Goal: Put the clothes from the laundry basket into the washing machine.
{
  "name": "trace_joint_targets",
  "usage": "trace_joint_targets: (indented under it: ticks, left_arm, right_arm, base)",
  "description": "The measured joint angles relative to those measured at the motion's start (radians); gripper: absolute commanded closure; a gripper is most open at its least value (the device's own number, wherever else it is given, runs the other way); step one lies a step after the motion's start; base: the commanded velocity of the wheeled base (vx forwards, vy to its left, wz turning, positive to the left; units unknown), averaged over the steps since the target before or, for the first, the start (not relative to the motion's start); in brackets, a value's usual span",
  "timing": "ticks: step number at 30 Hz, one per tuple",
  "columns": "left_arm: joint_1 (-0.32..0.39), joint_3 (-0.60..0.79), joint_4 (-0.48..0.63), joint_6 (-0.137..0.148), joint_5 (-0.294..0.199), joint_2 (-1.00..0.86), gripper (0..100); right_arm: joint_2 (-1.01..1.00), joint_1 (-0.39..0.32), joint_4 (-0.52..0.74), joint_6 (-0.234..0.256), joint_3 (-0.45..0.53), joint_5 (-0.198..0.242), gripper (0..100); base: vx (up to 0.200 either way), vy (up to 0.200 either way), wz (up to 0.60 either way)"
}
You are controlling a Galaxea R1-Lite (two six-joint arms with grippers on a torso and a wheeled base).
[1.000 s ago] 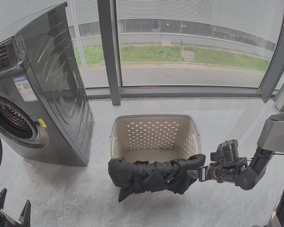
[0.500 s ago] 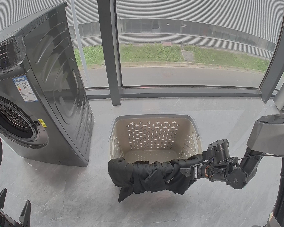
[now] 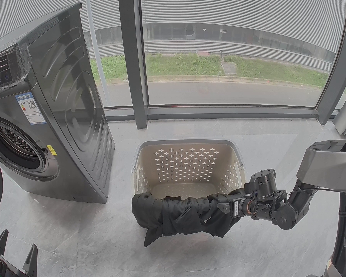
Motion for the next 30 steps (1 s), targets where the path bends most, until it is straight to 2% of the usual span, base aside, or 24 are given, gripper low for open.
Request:
trace_joint_targets:
  ticks: [19, 20, 30]
  left_arm:
    - [0.000, 0.000, 0.000, -0.002, 0.000, 0.000, 0]
    - [0.000, 0.000, 0.000, -0.002, 0.000, 0.000, 0]
    - [0.000, 0.000, 0.000, -0.001, 0.000, 0.000, 0]
  right_arm:
    - [0.027, -0.008, -0.007, 0.006, -0.036, -0.001, 0]
    - [0.028, -0.008, -0.008, 0.006, -0.037, -0.001, 100]
    - [0.042, 0.000, -0.008, 0.007, -0.039, -0.001, 100]
  base:
    - [0.000, 0.000, 0.00]
    - [0.000, 0.000, 0.00]
    - [0.000, 0.000, 0.00]
